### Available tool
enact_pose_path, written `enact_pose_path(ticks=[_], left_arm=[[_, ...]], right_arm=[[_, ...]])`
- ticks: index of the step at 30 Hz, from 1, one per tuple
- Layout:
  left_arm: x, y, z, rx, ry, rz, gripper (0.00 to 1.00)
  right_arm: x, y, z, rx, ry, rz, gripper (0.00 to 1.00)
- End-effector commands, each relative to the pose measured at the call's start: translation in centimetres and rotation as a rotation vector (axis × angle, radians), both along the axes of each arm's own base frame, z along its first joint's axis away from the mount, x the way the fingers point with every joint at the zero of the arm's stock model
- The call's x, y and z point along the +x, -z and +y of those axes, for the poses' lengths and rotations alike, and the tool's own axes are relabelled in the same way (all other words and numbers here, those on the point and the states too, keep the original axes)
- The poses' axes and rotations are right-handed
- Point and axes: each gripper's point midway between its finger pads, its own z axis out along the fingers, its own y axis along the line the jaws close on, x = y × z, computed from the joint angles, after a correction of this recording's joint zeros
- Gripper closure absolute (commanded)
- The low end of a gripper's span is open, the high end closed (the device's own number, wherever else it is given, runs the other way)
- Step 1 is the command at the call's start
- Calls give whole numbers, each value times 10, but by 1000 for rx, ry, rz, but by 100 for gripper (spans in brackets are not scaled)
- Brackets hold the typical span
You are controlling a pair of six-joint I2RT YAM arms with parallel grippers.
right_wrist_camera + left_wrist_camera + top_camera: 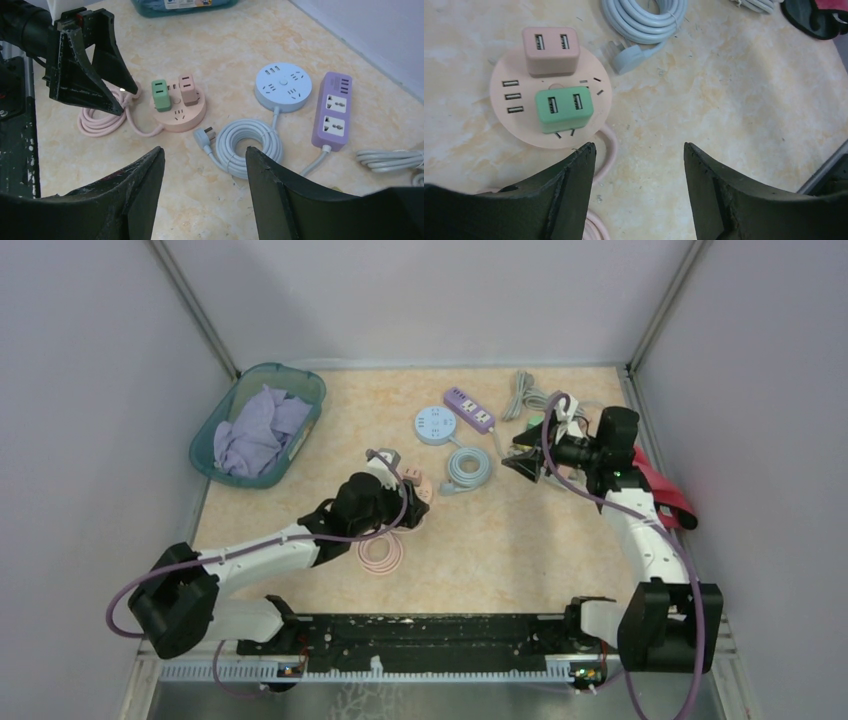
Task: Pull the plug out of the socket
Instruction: Move the socket to the center of the board.
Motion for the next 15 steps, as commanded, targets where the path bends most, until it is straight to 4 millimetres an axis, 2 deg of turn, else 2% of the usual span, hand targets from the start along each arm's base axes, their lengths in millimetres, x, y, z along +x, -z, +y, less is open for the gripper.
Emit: enact_pose_path(ticks=[1,7,8,9,10,11,15], left_arm=[[17,-8,19,64,-70,-101,28],[26,-10,41,151,-149,-122,2],[26,-10,43,153,-145,-128,0],[26,-11,45,155,-139,-137,0],[27,-11,47,153,-130,-147,0],[28,-12,48,145,-118,-159,0],[35,0,53,122,-66,-175,5]], right_arm=[[-4,-43,7,-60,-57,-182,39],[-8,-49,17,-128,-119,-229,38],[-9,-50,20,-135,-133,-234,33],[-10,-49,22,-139,-152,-240,21],[-14,-48,26,-126,-182,-235,5],[-17,-47,28,-109,-206,-224,2],[-29,-29,43,-98,-317,-162,1]])
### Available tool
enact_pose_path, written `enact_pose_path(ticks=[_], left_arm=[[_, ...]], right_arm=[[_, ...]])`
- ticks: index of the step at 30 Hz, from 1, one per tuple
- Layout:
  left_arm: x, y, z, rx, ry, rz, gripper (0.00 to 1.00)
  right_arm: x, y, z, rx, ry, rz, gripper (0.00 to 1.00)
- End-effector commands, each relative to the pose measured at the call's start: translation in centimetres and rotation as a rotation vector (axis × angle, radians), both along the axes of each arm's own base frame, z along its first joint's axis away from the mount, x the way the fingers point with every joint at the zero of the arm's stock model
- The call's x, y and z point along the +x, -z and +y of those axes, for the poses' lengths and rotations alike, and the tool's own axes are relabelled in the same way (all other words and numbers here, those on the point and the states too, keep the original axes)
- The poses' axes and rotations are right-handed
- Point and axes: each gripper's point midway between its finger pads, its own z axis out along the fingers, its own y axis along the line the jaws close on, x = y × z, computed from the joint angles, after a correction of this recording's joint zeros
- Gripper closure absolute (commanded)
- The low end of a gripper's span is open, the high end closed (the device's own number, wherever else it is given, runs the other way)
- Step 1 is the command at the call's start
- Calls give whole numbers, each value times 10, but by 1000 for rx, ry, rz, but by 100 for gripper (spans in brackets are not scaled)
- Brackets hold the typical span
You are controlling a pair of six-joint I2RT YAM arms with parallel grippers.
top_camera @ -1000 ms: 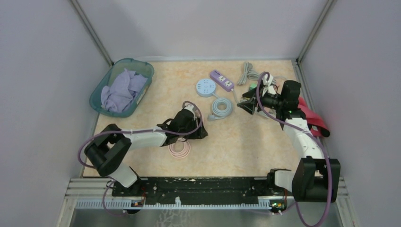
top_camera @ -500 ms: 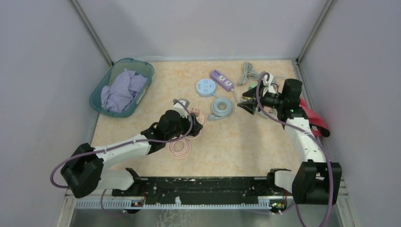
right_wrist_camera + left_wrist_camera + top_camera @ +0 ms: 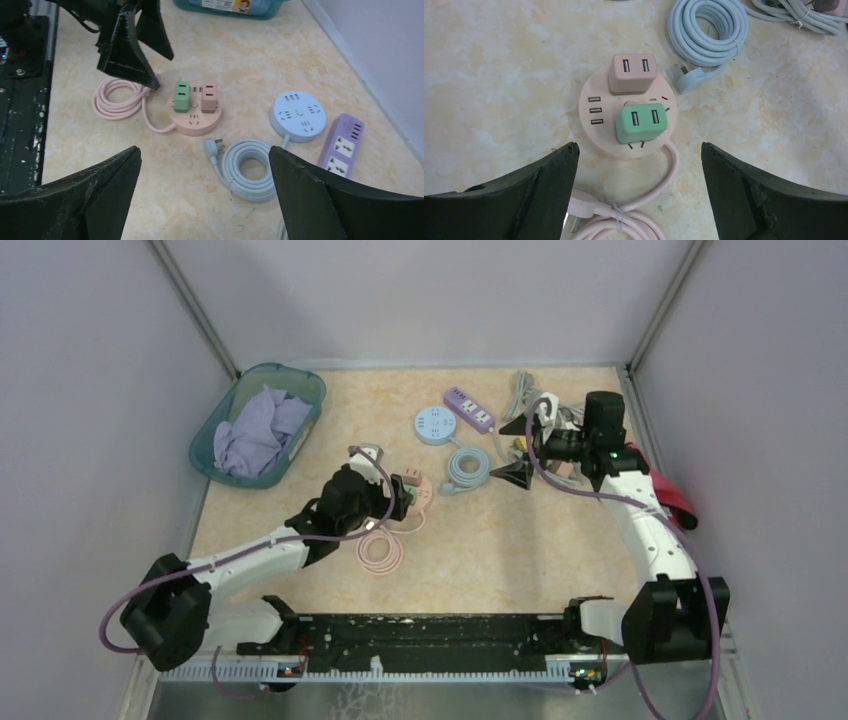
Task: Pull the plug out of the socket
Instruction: Move the socket to the center of the board.
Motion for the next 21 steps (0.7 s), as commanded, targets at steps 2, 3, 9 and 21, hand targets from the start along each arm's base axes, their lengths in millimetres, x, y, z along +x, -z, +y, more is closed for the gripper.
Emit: enact_pose_path(ticks=[2,3,9,21], left_arm=[[7,8,3,-46,142,-64,4],[8,11,5,-91,158,-46,2],[4,3,4,-265,303,-31,0],[38,22,12,-16,-24,48,5]], right_arm=[[-12,16,25,-47,-146,18,2],[-13,24,27,-51,-141,35,4],[-13,41,29,-16,-77,89,7],[-12,47,32,8,-68,72,7]])
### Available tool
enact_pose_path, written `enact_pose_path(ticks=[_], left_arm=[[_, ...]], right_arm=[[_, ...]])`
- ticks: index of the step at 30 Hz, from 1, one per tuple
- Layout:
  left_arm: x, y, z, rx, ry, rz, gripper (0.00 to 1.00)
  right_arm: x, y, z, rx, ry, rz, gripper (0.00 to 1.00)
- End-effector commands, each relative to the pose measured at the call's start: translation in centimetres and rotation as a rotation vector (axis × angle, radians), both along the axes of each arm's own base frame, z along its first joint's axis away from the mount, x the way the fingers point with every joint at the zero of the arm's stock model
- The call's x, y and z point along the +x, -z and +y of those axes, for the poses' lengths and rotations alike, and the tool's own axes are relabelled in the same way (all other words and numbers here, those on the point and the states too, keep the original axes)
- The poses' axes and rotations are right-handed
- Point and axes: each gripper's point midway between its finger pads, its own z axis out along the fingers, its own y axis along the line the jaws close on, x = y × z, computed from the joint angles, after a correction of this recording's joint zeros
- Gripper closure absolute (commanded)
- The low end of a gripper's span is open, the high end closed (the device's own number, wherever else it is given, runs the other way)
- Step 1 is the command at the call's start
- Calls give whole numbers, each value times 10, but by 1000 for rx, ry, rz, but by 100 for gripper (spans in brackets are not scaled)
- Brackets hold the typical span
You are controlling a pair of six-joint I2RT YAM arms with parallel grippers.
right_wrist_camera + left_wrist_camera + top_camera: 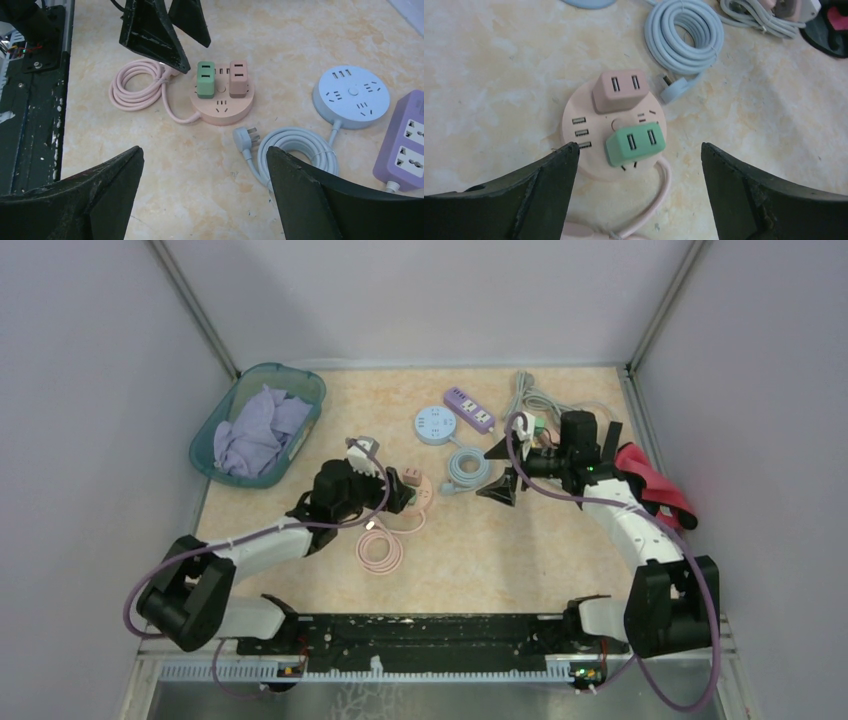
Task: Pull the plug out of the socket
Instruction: Move the socket to the center of the board, then remove the plug from the socket.
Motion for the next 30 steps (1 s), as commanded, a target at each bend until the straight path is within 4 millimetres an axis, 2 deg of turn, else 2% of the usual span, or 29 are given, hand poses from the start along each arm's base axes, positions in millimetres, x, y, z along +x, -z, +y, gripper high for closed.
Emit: enact_pose_path(ticks=[1,3,5,8,11,18,21,25,27,30], left_arm=[[24,15,12,191,-213,67,8],[29,18,12,249,-268,99,17],[29,21,6,275,-272,116,21],[28,23,-1,302,-279,127,23],[27,23,-4,334,-294,131,28],[22,29,-17,379,-279,142,29],[22,34,-19,402,-271,145,40],[24,35,-22,428,-260,143,44],[24,33,-24,431,-244,136,55],[20,30,-30,443,-174,115,77]], right_arm=[[0,-21,4,29,-16,-100,8],[0,-21,4,31,-17,-104,7],[-1,-21,4,31,-18,-106,7],[-1,-20,4,29,-19,-109,7],[-1,-18,3,27,-19,-107,7],[-1,-17,3,25,-21,-106,7],[-2,-17,4,26,-27,-107,7],[-3,-16,4,26,-32,-105,7],[-4,-16,4,25,-34,-106,7],[-4,-16,3,24,-35,-107,7]])
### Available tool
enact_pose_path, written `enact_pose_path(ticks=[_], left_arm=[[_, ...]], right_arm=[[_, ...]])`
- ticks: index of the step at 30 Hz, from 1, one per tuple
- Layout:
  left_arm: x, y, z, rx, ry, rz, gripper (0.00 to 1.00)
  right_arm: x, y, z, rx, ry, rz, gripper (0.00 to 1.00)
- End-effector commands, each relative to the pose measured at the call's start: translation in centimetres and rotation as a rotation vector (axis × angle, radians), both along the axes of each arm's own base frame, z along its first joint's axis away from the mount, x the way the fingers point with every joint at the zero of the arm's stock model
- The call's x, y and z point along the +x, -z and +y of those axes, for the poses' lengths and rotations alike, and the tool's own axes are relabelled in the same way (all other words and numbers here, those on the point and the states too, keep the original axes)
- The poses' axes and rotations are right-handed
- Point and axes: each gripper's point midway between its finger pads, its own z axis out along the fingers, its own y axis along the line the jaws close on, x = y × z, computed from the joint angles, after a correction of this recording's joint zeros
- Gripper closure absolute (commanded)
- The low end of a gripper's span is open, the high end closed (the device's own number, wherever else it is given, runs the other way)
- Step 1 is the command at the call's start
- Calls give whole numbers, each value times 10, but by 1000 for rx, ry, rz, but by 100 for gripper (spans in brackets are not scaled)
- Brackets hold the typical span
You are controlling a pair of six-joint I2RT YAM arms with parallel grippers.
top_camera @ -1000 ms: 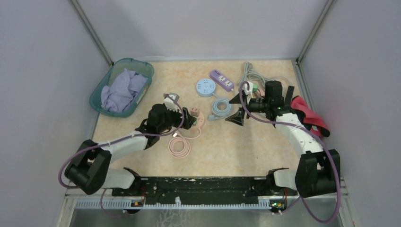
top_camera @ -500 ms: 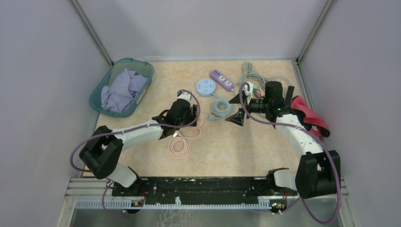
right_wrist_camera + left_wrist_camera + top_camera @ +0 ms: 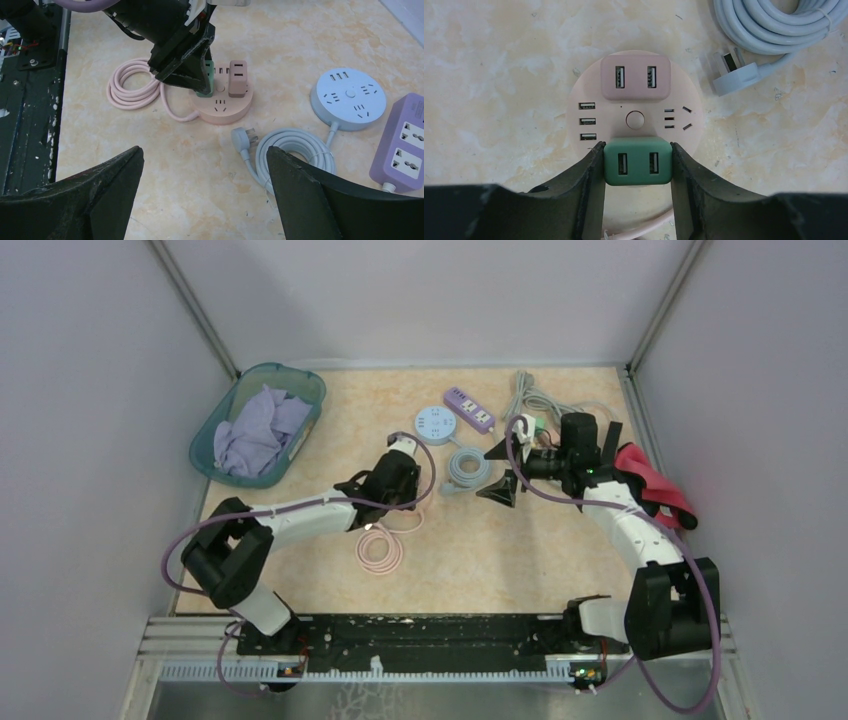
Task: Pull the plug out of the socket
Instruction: Remove the plug from the socket.
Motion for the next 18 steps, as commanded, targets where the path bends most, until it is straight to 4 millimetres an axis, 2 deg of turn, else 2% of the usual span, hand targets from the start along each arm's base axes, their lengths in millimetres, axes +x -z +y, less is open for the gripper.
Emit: enact_pose_path(ticks=[1,4,7,11,18], left_arm=[[-3,-10,-12,25,128,-21,81],[-16,-15,-23,41,326,-57,89],[-28,-20,-26,55,470,-103,93],[-44,-21,-27,82,625,-145,95],[-90,-23,-54,-22,993,-190,94]], right_arm=[[-4,-17,4,19,-39,-83,7],[-7,-17,4,21,-55,-86,7],[-10,-17,4,21,-74,-94,7],[-15,-15,5,24,-101,-108,7],[-35,-5,6,16,-210,-180,8]])
